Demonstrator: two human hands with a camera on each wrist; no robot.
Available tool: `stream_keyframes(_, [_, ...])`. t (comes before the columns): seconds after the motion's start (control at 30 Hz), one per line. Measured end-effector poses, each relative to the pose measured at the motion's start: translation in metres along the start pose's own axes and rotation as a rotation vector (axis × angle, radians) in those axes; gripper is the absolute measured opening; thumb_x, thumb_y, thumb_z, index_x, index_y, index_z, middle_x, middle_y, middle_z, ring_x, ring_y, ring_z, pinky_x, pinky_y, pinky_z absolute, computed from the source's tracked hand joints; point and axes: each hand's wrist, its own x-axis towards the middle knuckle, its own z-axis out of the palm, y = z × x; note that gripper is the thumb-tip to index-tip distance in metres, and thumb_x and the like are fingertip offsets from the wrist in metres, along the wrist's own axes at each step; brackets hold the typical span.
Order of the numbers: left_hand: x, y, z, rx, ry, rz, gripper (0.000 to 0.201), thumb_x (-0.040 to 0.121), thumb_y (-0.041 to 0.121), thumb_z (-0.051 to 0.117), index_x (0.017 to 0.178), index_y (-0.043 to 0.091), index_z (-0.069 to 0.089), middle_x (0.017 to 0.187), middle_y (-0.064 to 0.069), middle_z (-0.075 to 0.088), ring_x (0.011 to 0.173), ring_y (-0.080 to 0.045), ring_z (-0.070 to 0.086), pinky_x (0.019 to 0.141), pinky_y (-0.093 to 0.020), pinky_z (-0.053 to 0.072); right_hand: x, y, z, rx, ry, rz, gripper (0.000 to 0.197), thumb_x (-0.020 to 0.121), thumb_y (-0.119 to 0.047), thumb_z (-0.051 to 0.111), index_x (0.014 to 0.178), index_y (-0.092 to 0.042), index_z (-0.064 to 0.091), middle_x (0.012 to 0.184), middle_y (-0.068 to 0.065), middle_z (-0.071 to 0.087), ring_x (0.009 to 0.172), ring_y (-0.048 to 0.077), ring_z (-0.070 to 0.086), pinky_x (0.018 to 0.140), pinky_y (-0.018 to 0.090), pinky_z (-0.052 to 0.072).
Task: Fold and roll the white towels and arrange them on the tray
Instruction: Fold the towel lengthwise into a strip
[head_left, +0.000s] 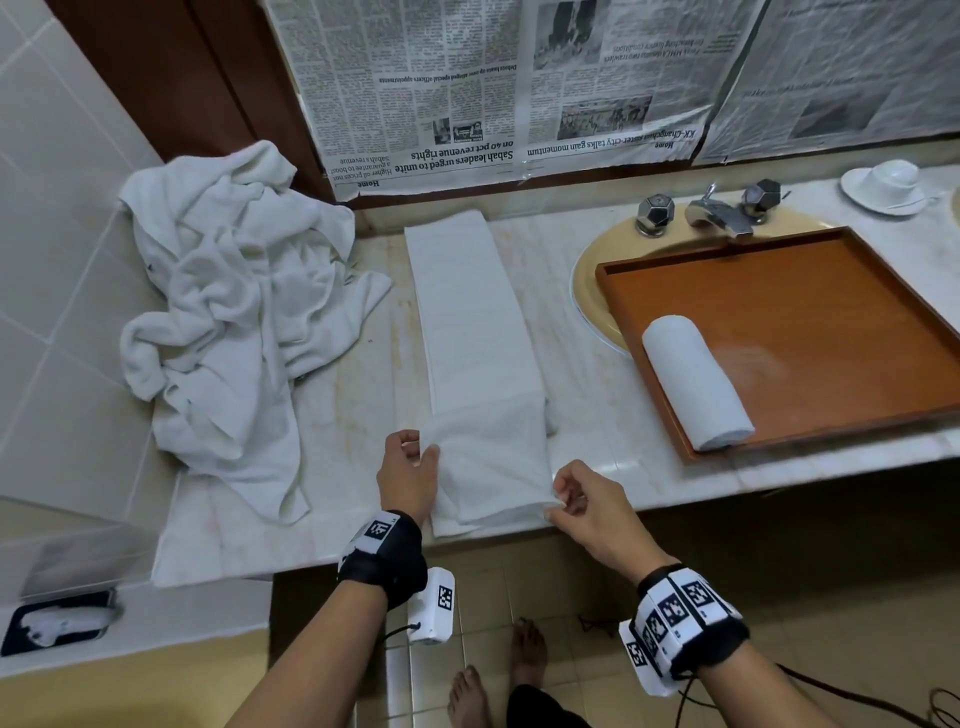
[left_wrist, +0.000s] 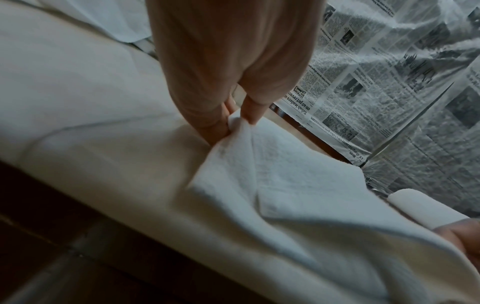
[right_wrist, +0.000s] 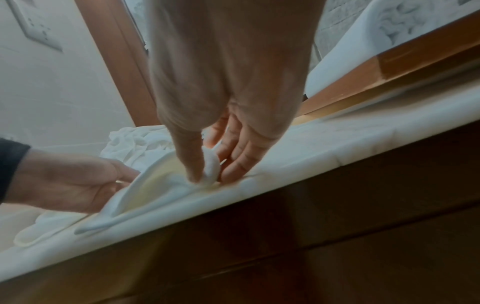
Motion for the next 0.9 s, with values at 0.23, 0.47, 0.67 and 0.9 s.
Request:
stream_keyframes(0.23, [-0.006, 0.003, -0.002, 0.023, -0.022, 0.019, 0.030, 0.094, 0.022, 0.065, 0.121, 0.016, 0.053, 0.108, 0.000, 0.062, 0.088, -0.010, 0.062, 0.079, -0.026, 0.045, -0.003, -0.003, 0.008, -0.103, 0.178, -0.030, 0.022, 0.088, -0.006, 0.064, 0.084, -0.024, 0.053, 0.078, 0.002, 0.055, 0.068, 0.010, 0.048, 0.063, 0.017, 0.044])
stream_keyframes(0.47, [-0.023, -0.002, -0.006, 0.195, -0.026, 0.193, 0.044, 0.089, 0.022, 0.070, 0.126, 0.015, 0.048, 0.124, -0.002, 0.048, 0.104, -0.021, 0.057, 0.093, -0.035, 0.048, -0.012, -0.009, 0.002, -0.108, -0.013, 0.007, 0.014, 0.087, -0.016, 0.066, 0.092, -0.027, 0.058, 0.098, -0.005, 0.055, 0.087, 0.011, 0.057, 0.075, 0.017, 0.049])
stream_keyframes(0.67, [-0.047, -0.013, -0.001, 0.518, -0.082, 0.256, 0.037, 0.089, 0.046, 0.067, 0.098, 0.011, 0.061, 0.121, -0.001, 0.038, 0.108, -0.020, 0.042, 0.089, -0.025, 0.036, 0.006, -0.007, 0.007, -0.167, 0.144, 0.076, 0.017, 0.094, -0.032, 0.065, 0.106, -0.024, 0.056, 0.104, -0.007, 0.054, 0.090, 0.009, 0.056, 0.079, 0.018, 0.047])
stream_keyframes(0.9, [-0.038, -0.008, -0.002, 0.539, -0.104, 0.179, 0.016, 0.093, 0.020, 0.064, 0.090, 0.005, 0.065, 0.117, -0.006, 0.049, 0.097, -0.018, 0.053, 0.083, -0.021, 0.037, 0.024, -0.010, 0.018, -0.291, 0.079, 0.172, 0.049, 0.082, -0.037, 0.077, 0.118, -0.018, 0.049, 0.111, -0.002, 0.051, 0.099, 0.014, 0.054, 0.087, 0.026, 0.046])
